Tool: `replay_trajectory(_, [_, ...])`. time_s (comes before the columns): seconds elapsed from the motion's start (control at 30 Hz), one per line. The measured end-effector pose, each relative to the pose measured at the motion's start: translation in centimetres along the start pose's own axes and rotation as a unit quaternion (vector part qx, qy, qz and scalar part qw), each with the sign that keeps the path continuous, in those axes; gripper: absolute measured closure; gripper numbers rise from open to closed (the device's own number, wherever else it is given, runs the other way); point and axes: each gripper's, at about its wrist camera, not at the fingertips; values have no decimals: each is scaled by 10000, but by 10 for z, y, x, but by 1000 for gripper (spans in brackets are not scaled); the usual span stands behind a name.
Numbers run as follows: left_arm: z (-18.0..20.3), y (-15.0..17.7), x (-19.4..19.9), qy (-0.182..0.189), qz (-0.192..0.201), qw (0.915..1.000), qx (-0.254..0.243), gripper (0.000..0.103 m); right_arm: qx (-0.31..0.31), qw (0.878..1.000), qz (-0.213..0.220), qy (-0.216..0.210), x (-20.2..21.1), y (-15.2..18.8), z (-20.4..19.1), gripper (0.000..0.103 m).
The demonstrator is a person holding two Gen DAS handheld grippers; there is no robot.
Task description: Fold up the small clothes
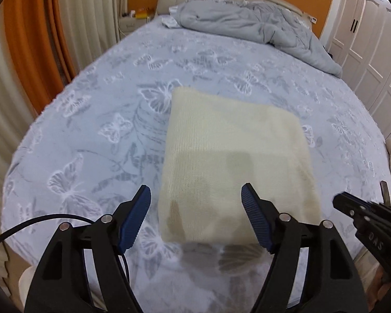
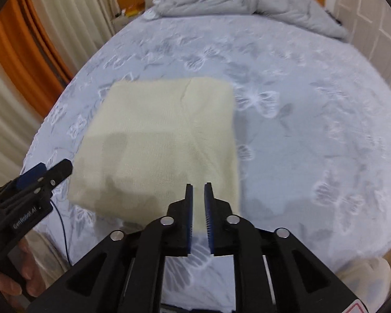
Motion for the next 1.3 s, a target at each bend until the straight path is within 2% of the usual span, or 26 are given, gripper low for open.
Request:
replay_trajectory(0.13, [13, 5, 24, -110, 173, 9998, -86, 31, -315, 9994, 108, 23, 22, 17, 13, 71])
replay_trajectory(0.2, [21, 10, 33, -120, 203, 9995, -209, 23, -331, 9993, 194, 41, 30, 26, 20, 70])
replay_trajectory(0.3, [34, 18, 40, -256, 215, 9984, -455, 18, -284, 9992, 248, 128, 34, 40, 25, 65])
replay_trajectory(0.33, [36, 21, 40, -292, 180, 9982, -493, 18, -246, 9993, 220, 193, 36, 49, 23, 61])
replay_trajectory(0.5, [37, 33, 36, -306, 12, 9989, -353, 18, -242, 9989, 265, 314, 33, 63, 26, 56])
replay_trajectory(0.63, [38, 40, 34, -475, -16, 9986, -235, 18, -98, 9988, 307, 382, 26, 74, 23, 52])
replay_trajectory(0.9, [47, 57, 23, -706, -209, 9967, -346, 18, -13, 9989, 158, 430, 13, 90, 20, 52])
replay_trajectory(1.1, [49, 60, 24, -707, -203, 9967, -334, 18, -122, 9985, 274, 454, 16, 90, 22, 50])
replay_trajectory(1.3, [52, 64, 23, -787, -156, 9957, -460, 17, -188, 9982, 196, 538, 6, 97, 24, 49])
Point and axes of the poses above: each gripper's, at about its wrist camera, not at the fingertips, and x roughly against the way its jaws point, z to its right, y to its underside, and after that the axes turned 15 degrees about -x, right-handed
